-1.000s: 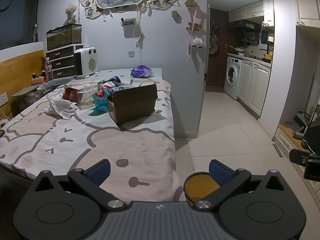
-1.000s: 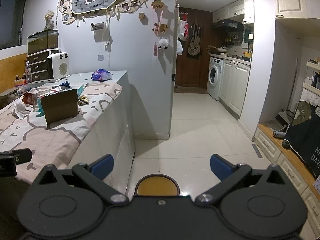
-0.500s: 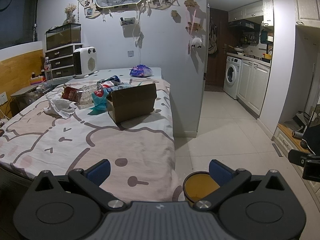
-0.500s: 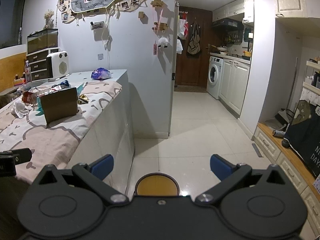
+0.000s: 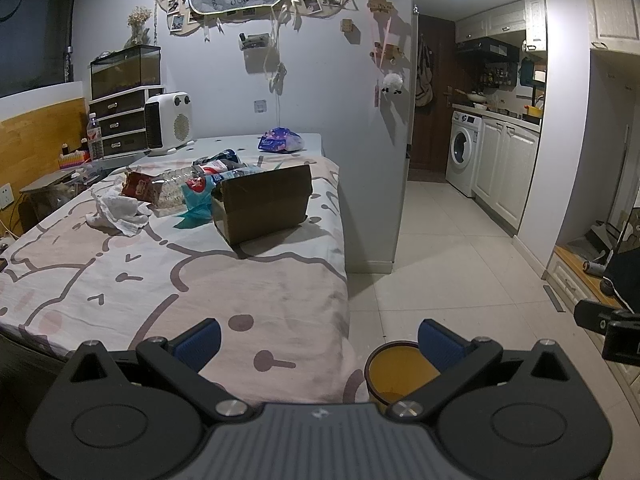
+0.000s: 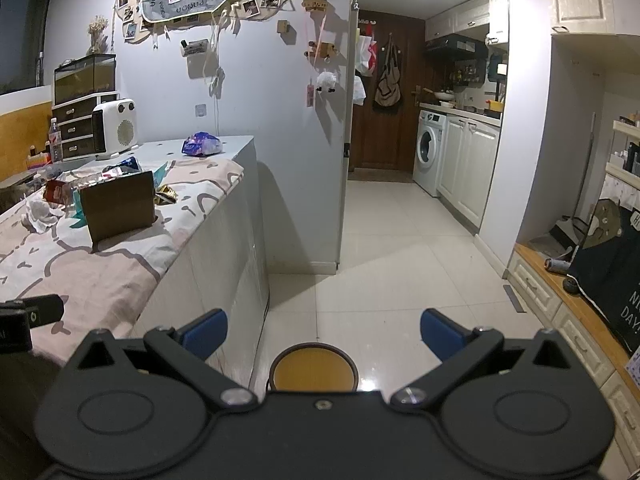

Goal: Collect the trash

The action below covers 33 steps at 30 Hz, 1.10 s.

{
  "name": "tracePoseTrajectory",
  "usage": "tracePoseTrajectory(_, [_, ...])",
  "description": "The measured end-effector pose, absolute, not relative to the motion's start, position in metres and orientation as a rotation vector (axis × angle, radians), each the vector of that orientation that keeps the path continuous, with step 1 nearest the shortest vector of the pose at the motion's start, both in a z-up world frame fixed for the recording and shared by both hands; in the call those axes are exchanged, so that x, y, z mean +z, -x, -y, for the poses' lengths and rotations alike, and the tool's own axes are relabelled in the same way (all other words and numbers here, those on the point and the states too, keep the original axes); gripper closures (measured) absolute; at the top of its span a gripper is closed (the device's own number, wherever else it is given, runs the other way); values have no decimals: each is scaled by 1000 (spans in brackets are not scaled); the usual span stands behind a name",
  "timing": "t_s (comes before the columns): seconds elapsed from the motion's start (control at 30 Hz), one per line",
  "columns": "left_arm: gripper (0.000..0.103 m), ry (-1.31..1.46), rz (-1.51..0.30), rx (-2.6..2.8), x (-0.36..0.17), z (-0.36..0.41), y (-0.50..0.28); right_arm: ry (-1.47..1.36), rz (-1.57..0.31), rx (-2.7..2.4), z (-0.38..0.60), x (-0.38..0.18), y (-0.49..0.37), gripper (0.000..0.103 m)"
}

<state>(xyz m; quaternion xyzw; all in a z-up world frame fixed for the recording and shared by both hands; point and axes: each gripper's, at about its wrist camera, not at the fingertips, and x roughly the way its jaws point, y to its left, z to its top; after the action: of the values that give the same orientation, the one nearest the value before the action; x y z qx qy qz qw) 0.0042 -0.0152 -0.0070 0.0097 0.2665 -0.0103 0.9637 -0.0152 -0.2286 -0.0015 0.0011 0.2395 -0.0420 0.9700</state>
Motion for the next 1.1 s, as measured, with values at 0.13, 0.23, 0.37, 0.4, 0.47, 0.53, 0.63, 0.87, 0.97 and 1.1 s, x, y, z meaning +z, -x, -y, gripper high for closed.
tracePoseTrajectory(0.13, [0,-19,-540,-21,-7,14,-4,-2,-485,-85,229,-2,15,0])
tracePoseTrajectory(0.23, [0,-19,-540,-21,-7,15,-4,-1,-486,-85,228,-1,15,0])
tracePoseTrajectory(0.37, [0,-19,-541,-21,-6,14,-4,-1,-487,-85,228,-1,15,0])
tracePoseTrajectory(0.4, [0,-19,-541,-22,-7,15,-5,-1,-487,-86,230,-2,15,0])
tracePoseTrajectory(0.47, [0,-19,-543,-21,-7,15,-5,-1,-488,-85,228,0,15,0])
tracePoseTrajectory(0.53, [0,-18,-543,-24,-9,15,-3,0,-490,-86,226,-5,13,0])
tracePoseTrajectory(0.63, [0,-19,-543,-26,-10,17,-2,1,-494,-89,226,-18,14,0])
tracePoseTrajectory(0.87, [0,-18,-544,-27,-11,16,-3,3,-496,-89,226,-16,15,0])
tracePoseTrajectory(0.97, [0,-18,-545,-26,-11,15,-3,3,-497,-90,226,-16,15,0])
tracePoseTrajectory(1.1, [0,-17,-547,-28,-12,15,-3,3,-498,-89,226,-16,14,0])
